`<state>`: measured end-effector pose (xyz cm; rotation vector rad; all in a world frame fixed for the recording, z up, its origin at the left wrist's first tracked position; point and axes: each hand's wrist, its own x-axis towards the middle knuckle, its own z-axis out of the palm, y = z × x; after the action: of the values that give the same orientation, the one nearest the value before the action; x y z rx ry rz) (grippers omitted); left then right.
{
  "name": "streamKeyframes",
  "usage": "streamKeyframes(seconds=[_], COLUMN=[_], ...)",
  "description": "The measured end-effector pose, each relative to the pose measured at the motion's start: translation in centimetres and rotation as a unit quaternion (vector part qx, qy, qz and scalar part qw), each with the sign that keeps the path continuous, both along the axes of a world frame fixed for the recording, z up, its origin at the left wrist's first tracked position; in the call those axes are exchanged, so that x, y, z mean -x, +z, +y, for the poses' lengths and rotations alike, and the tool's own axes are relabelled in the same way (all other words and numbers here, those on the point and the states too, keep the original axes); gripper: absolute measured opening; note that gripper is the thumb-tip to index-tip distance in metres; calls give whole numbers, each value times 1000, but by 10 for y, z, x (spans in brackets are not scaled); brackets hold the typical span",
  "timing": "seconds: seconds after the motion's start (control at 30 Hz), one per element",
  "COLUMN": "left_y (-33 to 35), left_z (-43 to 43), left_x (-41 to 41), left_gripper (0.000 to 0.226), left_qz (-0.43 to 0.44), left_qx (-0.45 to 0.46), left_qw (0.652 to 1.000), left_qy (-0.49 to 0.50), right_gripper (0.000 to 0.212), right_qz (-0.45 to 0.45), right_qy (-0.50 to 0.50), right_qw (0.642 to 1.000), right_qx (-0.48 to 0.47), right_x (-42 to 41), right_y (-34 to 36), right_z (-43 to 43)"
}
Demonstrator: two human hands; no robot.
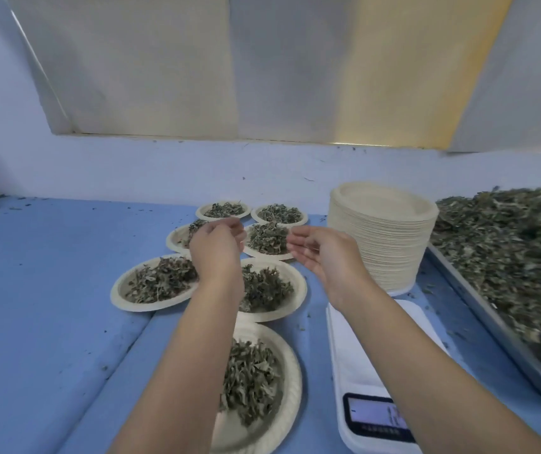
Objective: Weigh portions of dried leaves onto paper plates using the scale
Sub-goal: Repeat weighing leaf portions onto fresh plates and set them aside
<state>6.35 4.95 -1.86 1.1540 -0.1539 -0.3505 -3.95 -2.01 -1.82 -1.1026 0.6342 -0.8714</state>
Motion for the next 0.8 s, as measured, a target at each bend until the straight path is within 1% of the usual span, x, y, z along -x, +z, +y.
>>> streamKeyframes(seconds=[0.1, 0.23, 0.33, 0.4, 0.43, 0.47, 0.5, 0.53, 0.6, 0.63, 0.67, 0.73, 0.8], left_y=[10, 13, 12, 10, 9, 9, 9, 8, 8, 8, 8, 8, 8], left_z=[-15, -33, -41, -44, -45, -45, -45, -44, -43, -43, -43, -43, -44], left_x=[26, 59, 78, 86, 89, 91, 92, 92, 92, 93, 94, 96, 97], left_gripper=[28, 23, 18, 19, 20, 21, 21, 21, 22, 22, 23, 24, 24], left_qz=[9, 19, 19, 18, 17, 15, 15, 15, 18, 20, 21, 20, 16], left_qx=[46, 70, 69, 65, 66, 68, 71, 73, 76, 76, 74, 70, 67], left_qw=[998, 993, 987, 985, 985, 985, 986, 987, 987, 988, 988, 988, 987], left_qy=[-41, -98, -145, -158, -159, -156, -150, -144, -137, -136, -136, -139, -142], right_gripper=[28, 23, 18, 15, 15, 14, 13, 14, 23, 27, 29, 31, 32], right_qz=[6, 22, 45, 61, 73, 98, 142, 201, 324, 369, 403, 444, 458], right_qy=[-13, -43, -75, -119, -153, -191, -224, -246, -235, -212, -188, -156, -149], right_qw=[999, 993, 977, 956, 937, 907, 866, 814, 713, 679, 658, 633, 625], right_qx=[30, 105, 194, 261, 306, 362, 425, 486, 576, 598, 608, 615, 614], right_x=[16, 38, 52, 60, 64, 67, 70, 73, 77, 78, 78, 77, 76], right_y=[4, 6, 8, 11, 13, 15, 17, 19, 22, 23, 23, 22, 21], right_z=[-6, -17, -32, -44, -50, -56, -61, -66, -75, -78, -80, -81, -80])
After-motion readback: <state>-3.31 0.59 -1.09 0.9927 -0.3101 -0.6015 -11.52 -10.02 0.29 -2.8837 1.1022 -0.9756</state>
